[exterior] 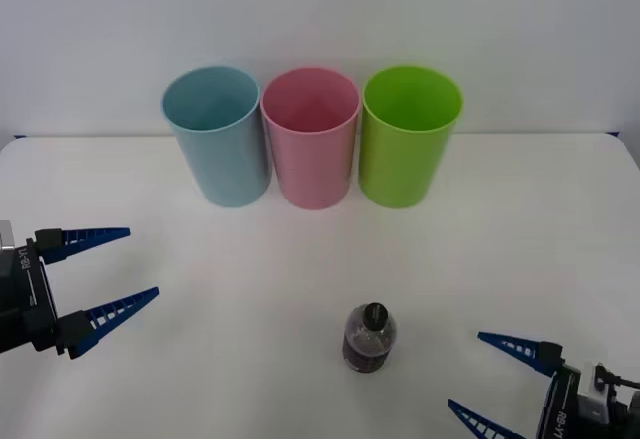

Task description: Grasp the object on the table and drop it into the matching bin: aluminum can to the light blue bin, PET bottle to the pink bin.

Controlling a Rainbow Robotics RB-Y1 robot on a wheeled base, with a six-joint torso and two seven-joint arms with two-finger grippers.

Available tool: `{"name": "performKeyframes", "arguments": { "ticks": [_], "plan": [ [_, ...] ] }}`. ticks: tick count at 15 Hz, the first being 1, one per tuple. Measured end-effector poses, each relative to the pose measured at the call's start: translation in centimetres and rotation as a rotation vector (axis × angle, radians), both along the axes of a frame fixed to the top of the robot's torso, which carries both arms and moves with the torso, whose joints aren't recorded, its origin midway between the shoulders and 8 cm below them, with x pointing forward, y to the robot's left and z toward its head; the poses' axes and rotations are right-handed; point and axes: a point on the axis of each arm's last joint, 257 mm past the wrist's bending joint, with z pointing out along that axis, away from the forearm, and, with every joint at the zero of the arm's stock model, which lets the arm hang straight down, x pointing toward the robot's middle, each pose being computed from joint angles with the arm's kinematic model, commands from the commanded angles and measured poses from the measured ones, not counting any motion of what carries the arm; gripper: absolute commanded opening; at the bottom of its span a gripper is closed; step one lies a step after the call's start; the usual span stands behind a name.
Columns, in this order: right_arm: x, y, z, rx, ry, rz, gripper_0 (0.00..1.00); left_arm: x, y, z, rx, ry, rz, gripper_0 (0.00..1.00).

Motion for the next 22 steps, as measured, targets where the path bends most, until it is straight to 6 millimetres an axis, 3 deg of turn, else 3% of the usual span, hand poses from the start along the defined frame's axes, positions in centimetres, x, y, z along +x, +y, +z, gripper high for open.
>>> {"name": "performKeyframes", "arguments": {
  "ticks": [12, 22],
  "plan": [
    [3.1, 8.1, -2.1, 0.007, 0.0, -0.027, 1.0, 0.0, 0.0, 0.0, 0.0, 0.0, 0.0, 1.0],
    [4.7, 11.9, -2.2, 0.004, -0.016, -0.033, 1.0, 0.0, 0.0, 0.0, 0.0, 0.0, 0.0, 1.0]
  ]
}}
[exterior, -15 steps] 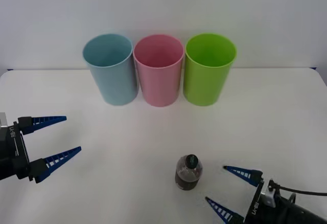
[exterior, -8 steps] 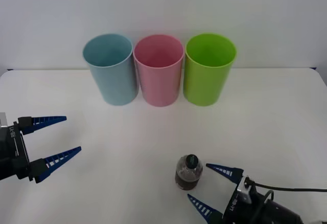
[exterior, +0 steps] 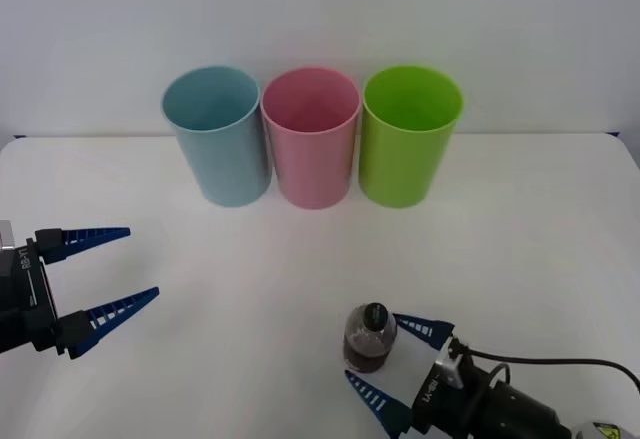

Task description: Grasp the object on the table and drop it into the matching bin: aluminum can to the light blue bin, PET bottle to the pink bin.

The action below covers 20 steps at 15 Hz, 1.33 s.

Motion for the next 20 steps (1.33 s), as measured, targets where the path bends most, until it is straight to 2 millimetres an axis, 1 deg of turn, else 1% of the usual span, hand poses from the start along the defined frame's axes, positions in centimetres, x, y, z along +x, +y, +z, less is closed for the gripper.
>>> {"name": "performKeyframes", "arguments": {
  "ticks": [6, 11, 12, 13, 20],
  "plan": [
    [1.2, 1.8, 0.0, 0.003, 0.001, -0.026, 1.0, 0.0, 0.0, 0.0, 0.0, 0.0, 0.0, 1.0],
    [1.6, 2.5, 0.1, -0.002, -0.004, -0.032, 1.0, 0.0, 0.0, 0.0, 0.0, 0.0, 0.0, 1.0],
    [1.6, 2.6, 0.1, -0.003, -0.006, -0.032, 0.47, 0.0, 0.0, 0.0, 0.0, 0.0, 0.0, 1.0],
    [1.6, 2.7, 0.1, -0.003, -0.007, -0.03, 0.0, 0.0, 0.0, 0.0, 0.0, 0.0, 0.0, 1.0],
    [2.0, 2.5, 0.6, 0.023, -0.009, -0.045, 0.0, 0.0, 0.0, 0.0, 0.0, 0.0, 0.0, 1.0]
  ]
}}
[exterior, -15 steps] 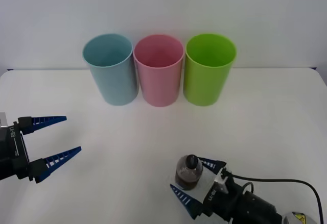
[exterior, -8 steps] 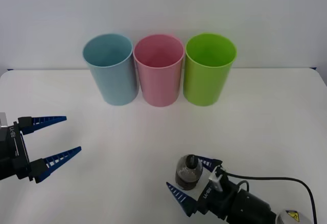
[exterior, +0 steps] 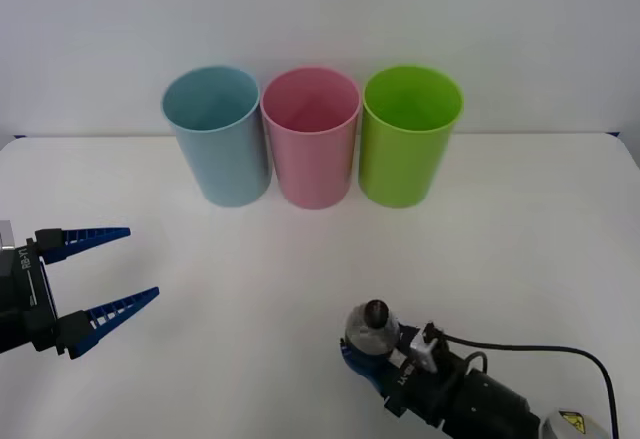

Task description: Grasp the object on the table and drop it into the matching bin: aluminum can to the light blue bin, PET bottle to the pink bin.

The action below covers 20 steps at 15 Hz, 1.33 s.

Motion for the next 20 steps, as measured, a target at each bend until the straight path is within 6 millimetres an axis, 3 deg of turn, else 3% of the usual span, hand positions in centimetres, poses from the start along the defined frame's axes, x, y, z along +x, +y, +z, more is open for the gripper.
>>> {"name": "performKeyframes", "arguments": {
  "ticks": [4, 7, 10, 14, 16, 20],
  "plan": [
    [-0.3, -0.4, 0.6, 0.024, -0.008, 0.005, 0.0, 0.0, 0.0, 0.0, 0.0, 0.0, 0.0, 1.0],
    [-0.6, -1.4, 2.2, 0.058, -0.035, 0.032, 0.0, 0.0, 0.0, 0.0, 0.0, 0.0, 0.0, 1.0],
    [0.0, -2.0, 6.6, 0.079, -0.118, 0.052, 0.0, 0.0, 0.0, 0.0, 0.0, 0.0, 0.0, 1.0],
    [0.7, -1.7, 15.3, 0.14, -0.211, 0.06, 0.0, 0.0, 0.0, 0.0, 0.0, 0.0, 0.0, 1.0],
    [0.6, -0.9, 19.4, 0.16, -0.242, 0.059, 0.0, 0.0, 0.0, 0.0, 0.0, 0.0, 0.0, 1.0],
    [0.8, 1.7, 25.1, 0.21, -0.258, 0.068, 0.0, 0.0, 0.0, 0.0, 0.0, 0.0, 0.0, 1.0]
  ]
}}
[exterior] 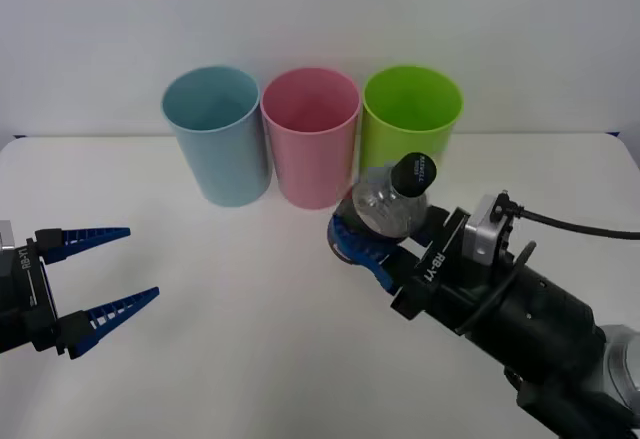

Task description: Grasp the object on the table and drop it into the matching bin: aluminum can to the light blue bin, PET bottle to the pink bin.

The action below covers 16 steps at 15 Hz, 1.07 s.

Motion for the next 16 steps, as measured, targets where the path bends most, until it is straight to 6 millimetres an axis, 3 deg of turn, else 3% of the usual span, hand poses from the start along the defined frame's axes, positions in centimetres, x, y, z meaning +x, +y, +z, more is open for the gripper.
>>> {"name": "performKeyframes", "arguments": {
  "ticks": [4, 6, 10, 13, 16],
  "plan": [
    [3.3, 1.6, 4.6, 0.023, -0.035, -0.015, 0.0, 0.0, 0.0, 0.0, 0.0, 0.0, 0.0, 1.0],
    [5.2, 2.5, 6.0, 0.037, -0.027, -0.01, 0.0, 0.0, 0.0, 0.0, 0.0, 0.0, 0.0, 1.0],
    [11.2, 3.9, 8.9, 0.067, -0.025, -0.043, 0.0, 0.0, 0.0, 0.0, 0.0, 0.0, 0.0, 1.0],
    [16.1, 4.6, 9.9, 0.06, -0.027, -0.098, 0.0, 0.0, 0.0, 0.0, 0.0, 0.0, 0.0, 1.0],
    [19.6, 5.8, 9.5, 0.05, 0.011, -0.121, 0.0, 0.0, 0.0, 0.0, 0.0, 0.0, 0.0, 1.0]
  ]
}}
